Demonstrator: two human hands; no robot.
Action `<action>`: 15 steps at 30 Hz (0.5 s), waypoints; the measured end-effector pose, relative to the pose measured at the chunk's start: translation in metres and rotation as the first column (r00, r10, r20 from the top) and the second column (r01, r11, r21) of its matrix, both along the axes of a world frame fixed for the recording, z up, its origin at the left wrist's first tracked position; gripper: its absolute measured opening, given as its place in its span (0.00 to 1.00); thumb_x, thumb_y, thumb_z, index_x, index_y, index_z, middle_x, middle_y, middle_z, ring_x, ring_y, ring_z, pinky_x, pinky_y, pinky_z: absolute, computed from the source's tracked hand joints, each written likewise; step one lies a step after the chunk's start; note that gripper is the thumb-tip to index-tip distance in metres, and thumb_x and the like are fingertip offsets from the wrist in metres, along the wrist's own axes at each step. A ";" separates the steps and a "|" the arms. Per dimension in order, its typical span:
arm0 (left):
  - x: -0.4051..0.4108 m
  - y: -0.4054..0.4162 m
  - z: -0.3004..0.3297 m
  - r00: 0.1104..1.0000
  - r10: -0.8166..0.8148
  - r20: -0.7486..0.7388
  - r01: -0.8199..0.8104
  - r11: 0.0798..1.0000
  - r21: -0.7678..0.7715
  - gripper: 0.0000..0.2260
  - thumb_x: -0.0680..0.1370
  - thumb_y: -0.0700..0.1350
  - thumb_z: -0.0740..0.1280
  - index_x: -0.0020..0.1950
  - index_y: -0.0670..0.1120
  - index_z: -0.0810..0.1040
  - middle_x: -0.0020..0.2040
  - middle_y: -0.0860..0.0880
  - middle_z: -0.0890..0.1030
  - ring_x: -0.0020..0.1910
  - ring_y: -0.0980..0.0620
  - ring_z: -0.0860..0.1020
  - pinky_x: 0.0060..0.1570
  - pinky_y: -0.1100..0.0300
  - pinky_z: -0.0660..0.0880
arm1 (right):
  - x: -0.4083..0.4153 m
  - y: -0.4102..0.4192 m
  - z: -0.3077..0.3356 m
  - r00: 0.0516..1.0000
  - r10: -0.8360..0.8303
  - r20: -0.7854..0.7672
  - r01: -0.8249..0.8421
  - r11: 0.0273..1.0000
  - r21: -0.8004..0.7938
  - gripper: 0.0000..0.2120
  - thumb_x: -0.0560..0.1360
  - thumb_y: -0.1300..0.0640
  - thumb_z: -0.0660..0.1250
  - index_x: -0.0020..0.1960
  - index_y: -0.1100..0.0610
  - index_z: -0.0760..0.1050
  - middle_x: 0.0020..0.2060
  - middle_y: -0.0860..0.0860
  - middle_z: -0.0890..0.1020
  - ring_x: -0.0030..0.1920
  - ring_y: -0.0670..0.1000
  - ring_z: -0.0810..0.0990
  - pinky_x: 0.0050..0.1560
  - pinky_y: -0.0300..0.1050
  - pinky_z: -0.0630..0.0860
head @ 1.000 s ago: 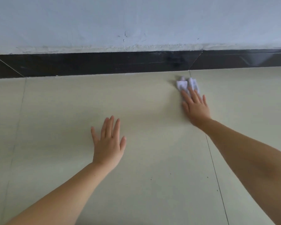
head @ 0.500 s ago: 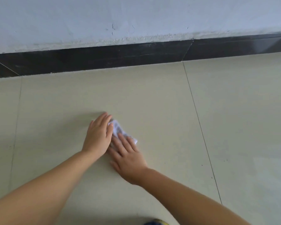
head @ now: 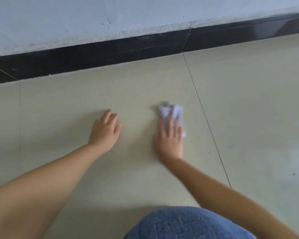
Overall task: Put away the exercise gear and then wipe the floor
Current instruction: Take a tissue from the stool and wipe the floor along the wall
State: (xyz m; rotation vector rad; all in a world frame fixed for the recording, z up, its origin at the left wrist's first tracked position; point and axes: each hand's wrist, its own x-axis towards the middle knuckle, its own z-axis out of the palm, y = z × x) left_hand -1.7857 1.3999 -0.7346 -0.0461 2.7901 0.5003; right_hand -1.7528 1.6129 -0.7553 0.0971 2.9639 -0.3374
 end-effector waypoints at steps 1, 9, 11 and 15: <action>-0.001 0.000 0.001 1.000 -0.010 0.001 0.010 1.000 0.001 0.19 0.81 0.46 0.58 0.71 0.42 0.67 0.75 0.41 0.60 0.74 0.44 0.60 0.71 0.48 0.58 | 0.026 -0.029 -0.001 0.988 0.155 -0.010 -0.155 0.987 -0.034 0.29 0.70 0.51 0.56 0.70 0.58 0.70 0.71 0.61 0.68 0.71 0.62 0.64 0.68 0.59 0.63; 0.000 0.000 0.003 0.999 -0.030 0.019 0.030 0.999 -0.012 0.21 0.81 0.47 0.57 0.73 0.42 0.64 0.77 0.42 0.57 0.75 0.45 0.58 0.72 0.49 0.56 | 0.095 -0.001 -0.007 0.651 0.756 0.067 -0.758 0.652 0.007 0.25 0.78 0.44 0.52 0.74 0.48 0.63 0.74 0.52 0.63 0.75 0.53 0.58 0.74 0.51 0.52; 0.000 -0.001 0.001 0.999 -0.040 0.025 0.041 0.999 -0.022 0.21 0.81 0.47 0.56 0.74 0.42 0.62 0.77 0.42 0.56 0.75 0.46 0.56 0.72 0.49 0.55 | 0.071 0.064 -0.003 0.842 0.539 0.020 -0.539 0.838 0.088 0.27 0.78 0.48 0.51 0.77 0.48 0.54 0.77 0.54 0.56 0.77 0.53 0.49 0.73 0.50 0.50; 0.002 0.001 0.000 0.999 -0.044 0.003 0.044 0.998 -0.034 0.22 0.81 0.47 0.57 0.73 0.41 0.63 0.76 0.41 0.57 0.75 0.45 0.57 0.72 0.47 0.56 | 0.028 0.170 0.022 0.958 -0.273 0.091 0.271 0.962 0.043 0.28 0.79 0.49 0.46 0.78 0.48 0.44 0.78 0.53 0.42 0.77 0.54 0.43 0.75 0.54 0.48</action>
